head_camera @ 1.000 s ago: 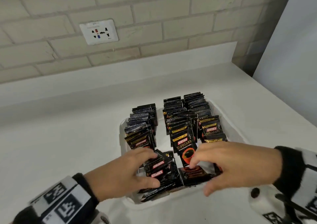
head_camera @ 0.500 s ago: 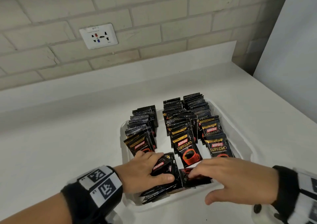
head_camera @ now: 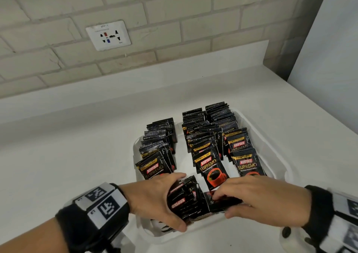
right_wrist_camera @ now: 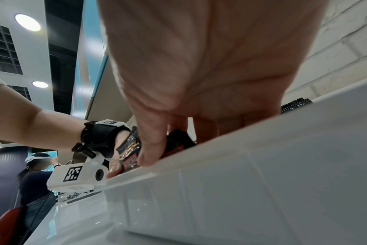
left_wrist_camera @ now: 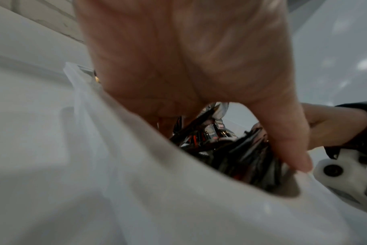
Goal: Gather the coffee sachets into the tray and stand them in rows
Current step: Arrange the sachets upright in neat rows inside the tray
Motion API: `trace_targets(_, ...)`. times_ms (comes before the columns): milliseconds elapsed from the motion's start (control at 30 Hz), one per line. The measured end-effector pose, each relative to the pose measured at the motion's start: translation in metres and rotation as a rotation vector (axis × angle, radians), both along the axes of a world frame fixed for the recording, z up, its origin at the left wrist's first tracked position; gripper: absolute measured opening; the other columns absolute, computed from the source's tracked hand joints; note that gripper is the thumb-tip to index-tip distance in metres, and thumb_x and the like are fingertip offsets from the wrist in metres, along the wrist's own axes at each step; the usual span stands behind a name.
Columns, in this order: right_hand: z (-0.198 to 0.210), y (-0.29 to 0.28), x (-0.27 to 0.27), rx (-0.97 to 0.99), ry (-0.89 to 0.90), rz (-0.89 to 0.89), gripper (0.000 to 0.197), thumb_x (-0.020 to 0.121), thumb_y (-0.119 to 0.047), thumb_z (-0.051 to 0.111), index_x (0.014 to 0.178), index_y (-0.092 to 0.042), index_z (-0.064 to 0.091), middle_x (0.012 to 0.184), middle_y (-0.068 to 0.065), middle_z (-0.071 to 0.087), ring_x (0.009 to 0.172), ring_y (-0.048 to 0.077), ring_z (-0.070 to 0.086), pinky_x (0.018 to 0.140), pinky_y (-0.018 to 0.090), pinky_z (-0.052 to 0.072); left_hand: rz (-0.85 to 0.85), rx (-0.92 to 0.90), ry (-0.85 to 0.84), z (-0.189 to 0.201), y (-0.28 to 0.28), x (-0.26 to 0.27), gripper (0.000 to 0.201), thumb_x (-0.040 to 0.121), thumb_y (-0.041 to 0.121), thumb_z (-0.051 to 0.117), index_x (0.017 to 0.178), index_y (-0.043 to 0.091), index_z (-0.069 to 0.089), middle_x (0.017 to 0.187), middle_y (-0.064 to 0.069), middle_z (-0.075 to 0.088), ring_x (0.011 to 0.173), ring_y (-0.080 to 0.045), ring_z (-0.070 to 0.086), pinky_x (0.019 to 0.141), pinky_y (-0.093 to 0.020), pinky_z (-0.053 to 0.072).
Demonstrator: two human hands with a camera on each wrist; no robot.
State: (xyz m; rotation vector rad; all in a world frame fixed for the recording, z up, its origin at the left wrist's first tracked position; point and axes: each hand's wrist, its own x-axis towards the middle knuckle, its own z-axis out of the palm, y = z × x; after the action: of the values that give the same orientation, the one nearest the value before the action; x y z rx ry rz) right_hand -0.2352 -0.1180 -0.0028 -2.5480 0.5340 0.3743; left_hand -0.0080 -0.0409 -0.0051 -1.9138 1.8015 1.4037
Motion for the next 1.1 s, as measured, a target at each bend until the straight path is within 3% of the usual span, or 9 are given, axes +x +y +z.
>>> trace_targets(100,0.0,-0.001,0.001,0.022,-0.016,-0.011,0.034,0.093,-0.046,0.042,0.127,-0.037,0.043,0.121,-0.019,0.049,0.111,-0.001,0.045,0.096,0.025,0.037,0.028,-0.039,0.028,-0.003,0.001,0.002,0.096,0.063,0.046,0.076,0.141,0.042,0.019,0.132,0.018,0.044,0.119,-0.002,0.046,0.103,-0.029,0.042)
trace_targets(267,0.002,0.0,0.001,0.036,-0.022,-0.024,0.033,0.094,-0.043,0.041,0.127,-0.038,0.043,0.122,-0.019,0.05,0.112,-0.001,0.045,0.096,0.023,0.037,0.08,-0.132,0.074,-0.002,0.003,0.001,0.066,0.077,0.018,0.069,0.132,0.03,0.036,0.109,0.017,0.058,0.098,0.001,0.059,0.085,-0.017,0.051)
trace_targets(333,0.003,0.001,0.001,0.028,-0.016,-0.026,0.034,0.094,-0.044,0.041,0.128,-0.039,0.042,0.124,-0.02,0.049,0.114,-0.001,0.044,0.097,0.021,0.035,0.122,-0.144,0.106,-0.002,0.004,0.002,0.056,0.08,0.013,0.066,0.128,0.029,0.042,0.105,0.012,0.062,0.092,-0.002,0.063,0.08,-0.02,0.054)
trace_targets(433,0.004,0.001,0.001,0.014,-0.011,-0.029,0.035,0.094,-0.045,0.041,0.128,-0.039,0.042,0.126,-0.021,0.048,0.114,-0.001,0.043,0.096,0.019,0.034,0.179,-0.121,0.146,-0.003,0.005,0.004,0.048,0.084,0.011,0.059,0.125,0.032,0.046,0.109,0.005,0.065,0.094,-0.007,0.065,0.085,-0.028,0.054)
trace_targets(600,0.001,-0.001,-0.001,0.008,-0.02,-0.019,0.035,0.093,-0.045,0.043,0.127,-0.038,0.044,0.124,-0.021,0.05,0.112,-0.003,0.046,0.096,0.019,0.037,0.22,-0.096,0.195,0.0,0.005,0.007,0.038,0.093,0.013,0.05,0.125,0.032,0.048,0.112,0.001,0.066,0.095,-0.01,0.067,0.087,-0.03,0.054)
trace_targets(733,0.002,-0.001,-0.002,-0.002,-0.006,-0.021,0.035,0.093,-0.046,0.042,0.127,-0.037,0.043,0.123,-0.021,0.05,0.112,-0.001,0.047,0.095,0.021,0.038,0.153,-0.277,0.081,-0.005,0.007,0.005,0.033,0.093,0.015,0.053,0.122,0.03,0.053,0.107,0.017,0.056,0.1,-0.002,0.058,0.092,-0.021,0.048)
trace_targets(867,0.007,0.0,-0.002,-0.015,0.004,-0.011,0.039,0.092,-0.049,0.043,0.129,-0.039,0.039,0.125,-0.022,0.048,0.114,-0.001,0.045,0.096,0.023,0.038,0.057,-0.446,-0.075,-0.011,0.009,0.001,0.034,0.093,0.019,0.052,0.125,0.031,0.053,0.113,0.016,0.05,0.106,0.001,0.048,0.096,-0.018,0.04)
trace_targets(1000,0.017,-0.001,-0.006,-0.046,-0.003,-0.021,0.054,0.085,-0.062,0.043,0.133,-0.042,0.031,0.133,-0.026,0.042,0.121,-0.004,0.039,0.099,0.021,0.035,0.094,-0.577,-0.039,-0.008,0.014,0.0,0.028,0.09,0.016,0.055,0.114,0.029,0.062,0.102,0.014,0.063,0.089,-0.002,0.06,0.08,-0.014,0.047)
trace_targets(1100,0.026,-0.004,-0.01,-0.065,-0.036,-0.056,0.063,0.078,-0.072,0.04,0.134,-0.046,0.028,0.133,-0.029,0.04,0.119,-0.006,0.039,0.098,0.019,0.035,0.175,-0.593,0.036,0.001,0.02,0.002,0.023,0.088,0.016,0.058,0.101,0.034,0.063,0.078,0.011,0.066,0.07,-0.011,0.062,0.066,-0.024,0.052)
